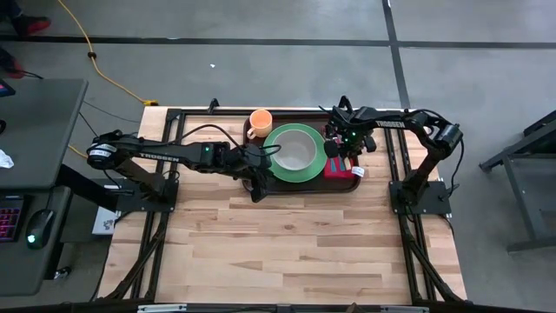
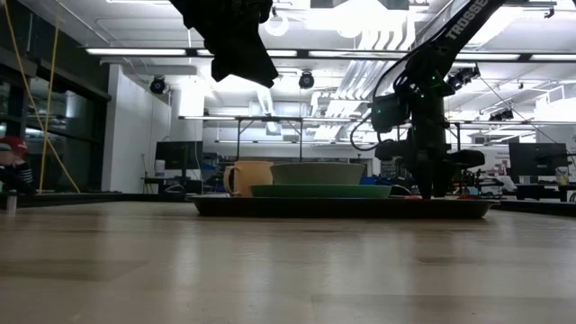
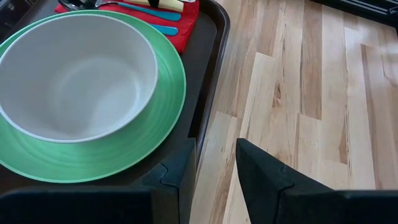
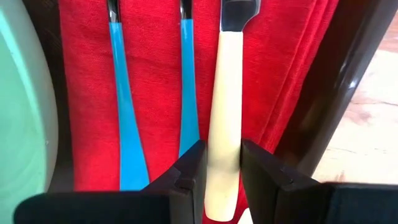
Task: Set up tray
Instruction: Put the yellow knife on top of the red napkin to the right of the blue fork
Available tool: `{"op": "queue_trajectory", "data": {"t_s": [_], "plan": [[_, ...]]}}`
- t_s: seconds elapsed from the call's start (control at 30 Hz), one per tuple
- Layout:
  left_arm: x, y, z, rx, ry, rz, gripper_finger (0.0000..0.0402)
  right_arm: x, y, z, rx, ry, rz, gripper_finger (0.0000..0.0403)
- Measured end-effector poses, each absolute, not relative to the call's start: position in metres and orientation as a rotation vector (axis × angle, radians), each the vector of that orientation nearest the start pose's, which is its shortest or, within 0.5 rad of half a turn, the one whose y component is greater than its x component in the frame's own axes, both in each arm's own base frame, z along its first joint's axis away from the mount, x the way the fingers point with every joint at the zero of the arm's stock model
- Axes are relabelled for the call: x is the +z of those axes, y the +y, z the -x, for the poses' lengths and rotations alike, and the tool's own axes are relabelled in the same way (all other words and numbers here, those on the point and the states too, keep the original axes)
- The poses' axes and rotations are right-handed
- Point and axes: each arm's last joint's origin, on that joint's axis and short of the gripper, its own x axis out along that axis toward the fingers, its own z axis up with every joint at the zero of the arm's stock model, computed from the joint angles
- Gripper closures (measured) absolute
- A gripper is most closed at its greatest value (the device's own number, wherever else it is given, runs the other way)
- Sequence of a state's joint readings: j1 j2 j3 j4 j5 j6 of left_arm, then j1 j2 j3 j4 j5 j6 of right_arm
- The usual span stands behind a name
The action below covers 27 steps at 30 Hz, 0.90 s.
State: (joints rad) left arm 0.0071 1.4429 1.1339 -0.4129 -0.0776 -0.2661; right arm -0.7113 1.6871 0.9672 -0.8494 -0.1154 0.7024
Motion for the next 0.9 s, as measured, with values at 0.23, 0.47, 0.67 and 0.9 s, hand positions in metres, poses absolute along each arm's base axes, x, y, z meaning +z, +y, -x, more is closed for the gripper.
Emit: {"op": "queue_trajectory", "data": {"t_s": [0.23, 0.47, 0.67, 0.9], "plan": [[0.284, 0.004, -0.31, 0.176, 0.706, 0.229, 0.0256, 0.153, -0.176, -0.21, -0.999, 1.269, -1.212, 0.0329], [0.284, 0.004, -0.31, 0.176, 0.706, 0.229, 0.0257, 0.154, -0.175, -0.209, -1.005, 1.285, -1.205, 0.0329], [0.284, 0.004, -0.31, 0.176, 0.706, 0.229, 0.0257, 0.166, -0.178, -0.2, -1.01, 1.247, -1.198, 0.0329], [0.285, 0.004, -0.311, 0.175, 0.696, 0.229, 0.0256, 0.182, -0.178, -0.193, -1.012, 1.17, -1.195, 0.0329]]}}
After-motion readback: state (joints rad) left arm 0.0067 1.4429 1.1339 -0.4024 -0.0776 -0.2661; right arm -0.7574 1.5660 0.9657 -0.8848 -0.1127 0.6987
